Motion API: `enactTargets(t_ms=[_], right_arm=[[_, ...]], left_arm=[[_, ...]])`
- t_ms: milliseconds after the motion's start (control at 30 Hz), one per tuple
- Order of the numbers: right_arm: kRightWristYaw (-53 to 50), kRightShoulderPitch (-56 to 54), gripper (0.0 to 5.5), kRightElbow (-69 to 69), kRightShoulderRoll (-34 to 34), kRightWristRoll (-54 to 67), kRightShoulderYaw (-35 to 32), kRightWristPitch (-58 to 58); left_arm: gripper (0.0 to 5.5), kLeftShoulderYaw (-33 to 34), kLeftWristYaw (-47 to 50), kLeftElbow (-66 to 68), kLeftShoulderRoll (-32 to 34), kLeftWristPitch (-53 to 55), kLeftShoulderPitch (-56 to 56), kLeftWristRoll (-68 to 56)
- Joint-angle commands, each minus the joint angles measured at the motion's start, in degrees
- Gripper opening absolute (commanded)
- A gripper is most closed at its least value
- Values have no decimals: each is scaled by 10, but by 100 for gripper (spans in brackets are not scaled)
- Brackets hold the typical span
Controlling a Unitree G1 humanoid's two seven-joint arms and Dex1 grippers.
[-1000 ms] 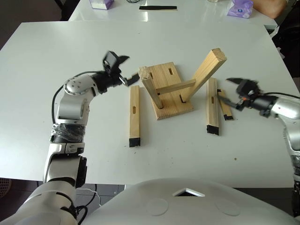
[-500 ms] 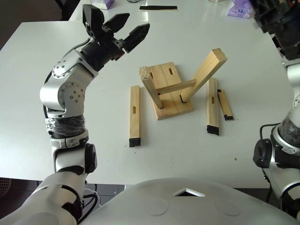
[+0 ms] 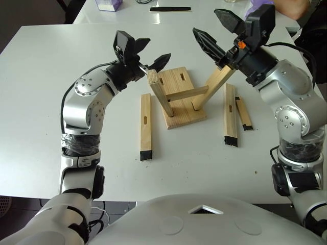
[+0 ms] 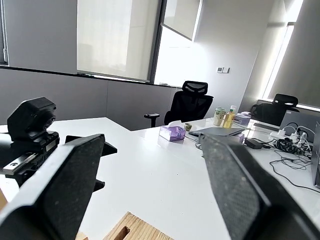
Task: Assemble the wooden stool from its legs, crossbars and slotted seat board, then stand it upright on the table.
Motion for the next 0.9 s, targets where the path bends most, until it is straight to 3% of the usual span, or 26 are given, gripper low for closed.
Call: enactTargets(t_ms=[33,100,233,333,633,900], right_arm=[[-39,-9,349,12,11,3,-49,23],[-67,-21,349,27,16,6,-102,10],[-115,-20,349,98,18,-17,-202,-46],[-138,4,349,169,18,-52,-228,-83],[-97,166,349,204,84,-145,-72,-111],[-80,249,349,227,96,-192,-28,-146]], left_arm=[[446,2,24,30,6,-23,5,37],[446,-29,36,60,24,-68,25,101],[446,-48,40,90,-2,-110,55,127],[446,-57,52,132,-13,-152,61,155],[446,-69,91,186,-4,-239,133,237],[446,-95,93,193,-1,-311,196,280]])
